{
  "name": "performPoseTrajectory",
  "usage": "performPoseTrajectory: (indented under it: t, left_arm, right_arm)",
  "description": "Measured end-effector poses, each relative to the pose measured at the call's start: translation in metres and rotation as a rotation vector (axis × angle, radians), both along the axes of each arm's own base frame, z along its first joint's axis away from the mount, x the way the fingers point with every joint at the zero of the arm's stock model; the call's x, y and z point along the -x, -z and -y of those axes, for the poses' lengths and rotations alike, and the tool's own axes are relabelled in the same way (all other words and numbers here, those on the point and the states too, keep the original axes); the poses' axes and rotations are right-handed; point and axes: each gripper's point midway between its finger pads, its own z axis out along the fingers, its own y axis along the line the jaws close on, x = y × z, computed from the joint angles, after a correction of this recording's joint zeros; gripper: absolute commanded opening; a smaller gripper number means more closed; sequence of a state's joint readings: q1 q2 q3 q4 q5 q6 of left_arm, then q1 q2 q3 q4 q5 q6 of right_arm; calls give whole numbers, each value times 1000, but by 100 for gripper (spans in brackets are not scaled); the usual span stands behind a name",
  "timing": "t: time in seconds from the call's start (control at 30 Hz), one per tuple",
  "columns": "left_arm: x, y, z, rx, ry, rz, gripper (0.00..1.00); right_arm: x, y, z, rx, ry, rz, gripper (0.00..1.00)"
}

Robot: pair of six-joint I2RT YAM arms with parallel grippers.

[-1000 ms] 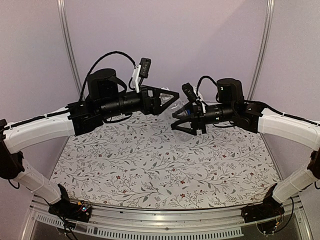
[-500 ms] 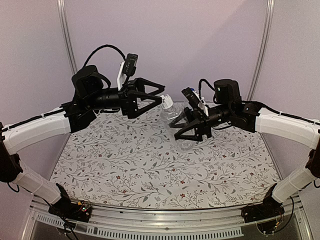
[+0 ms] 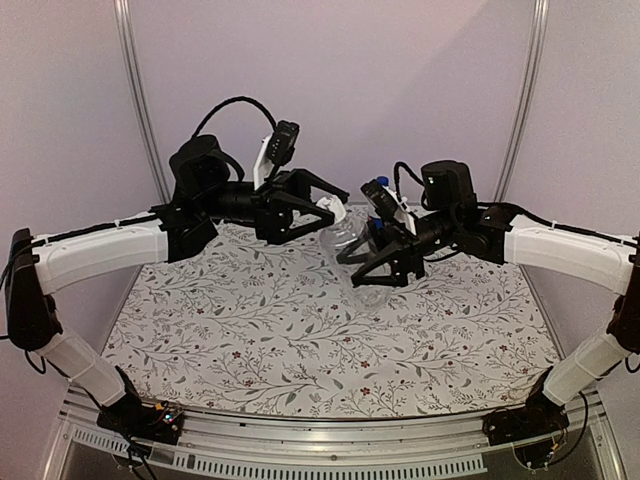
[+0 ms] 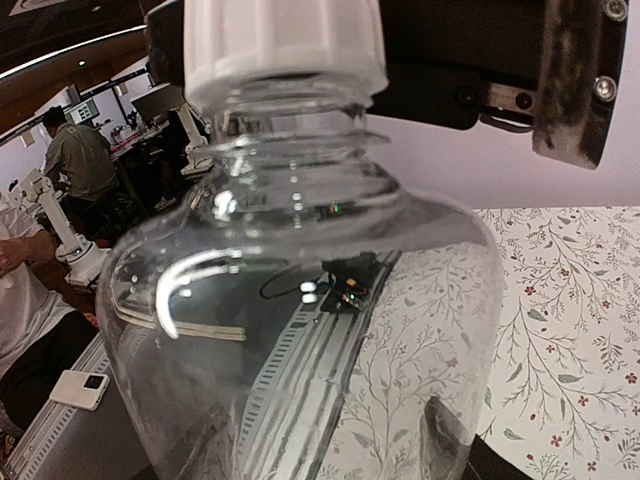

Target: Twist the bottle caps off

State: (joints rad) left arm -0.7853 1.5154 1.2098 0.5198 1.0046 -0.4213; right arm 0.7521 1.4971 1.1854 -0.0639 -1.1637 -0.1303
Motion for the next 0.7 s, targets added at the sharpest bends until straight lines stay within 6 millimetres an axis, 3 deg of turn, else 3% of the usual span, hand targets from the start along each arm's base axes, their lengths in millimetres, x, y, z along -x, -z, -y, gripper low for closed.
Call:
performPoseTrajectory:
  t: [0.23, 0.43, 0.57, 0.7]
  left_arm:
    - [5, -2, -1, 10, 29, 12, 46]
    - [6, -4, -1, 18, 35, 22, 14]
    - [4, -4, -2, 25, 13, 31, 2]
    - [-6, -1, -5, 13, -99, 0, 0]
  right_arm:
    - [0, 1, 0, 2, -1, -3, 60]
    - [-1, 3, -1, 7, 3, -6, 60]
    - [-6, 4, -2, 19, 30, -8, 59]
    - [-18, 9, -5, 42, 106, 11, 59]
